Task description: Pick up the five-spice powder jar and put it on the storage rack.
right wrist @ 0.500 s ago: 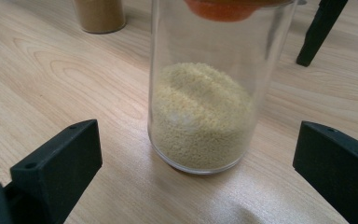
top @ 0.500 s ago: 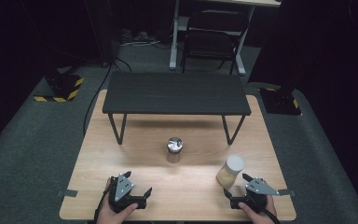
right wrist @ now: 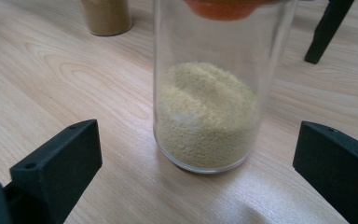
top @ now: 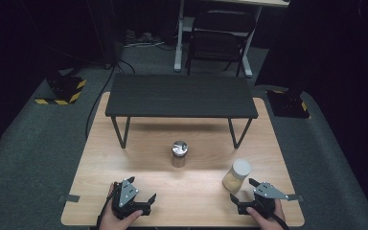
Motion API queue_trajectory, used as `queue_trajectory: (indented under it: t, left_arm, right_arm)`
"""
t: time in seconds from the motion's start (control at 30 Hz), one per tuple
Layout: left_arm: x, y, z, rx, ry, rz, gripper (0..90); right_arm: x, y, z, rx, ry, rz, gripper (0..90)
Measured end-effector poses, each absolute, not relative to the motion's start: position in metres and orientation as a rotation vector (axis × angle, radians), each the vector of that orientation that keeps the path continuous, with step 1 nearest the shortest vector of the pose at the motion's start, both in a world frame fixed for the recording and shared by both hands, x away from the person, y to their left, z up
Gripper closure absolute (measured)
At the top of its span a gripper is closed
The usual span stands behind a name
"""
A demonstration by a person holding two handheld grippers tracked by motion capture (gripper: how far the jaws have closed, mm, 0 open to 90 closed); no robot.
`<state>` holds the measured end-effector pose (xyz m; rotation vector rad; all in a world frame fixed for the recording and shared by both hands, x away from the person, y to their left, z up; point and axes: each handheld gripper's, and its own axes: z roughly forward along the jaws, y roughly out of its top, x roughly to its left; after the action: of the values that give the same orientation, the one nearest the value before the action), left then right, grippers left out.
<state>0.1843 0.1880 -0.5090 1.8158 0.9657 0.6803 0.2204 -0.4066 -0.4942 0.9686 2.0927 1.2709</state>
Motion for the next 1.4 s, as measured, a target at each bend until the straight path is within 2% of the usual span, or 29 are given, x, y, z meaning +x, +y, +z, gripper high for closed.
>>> queue_trajectory:
  t: [0.6,0.9,1.4]
  left_arm:
    - [0.186,0.190,-0.511,1.799,0.953,0.669,0.9]
    - [0.195,0.180,-0.507,1.732,0.930,0.673,0.9]
    - [0.215,0.159,-0.501,1.710,0.854,0.694,0.7]
  right_arm:
    - [0.218,-0.405,-0.496,0.972,2.080,1.283,0.8]
    - [0.218,-0.407,-0.496,0.973,2.079,1.296,0.8]
    - [0.218,-0.407,-0.497,0.972,2.076,1.297,0.8]
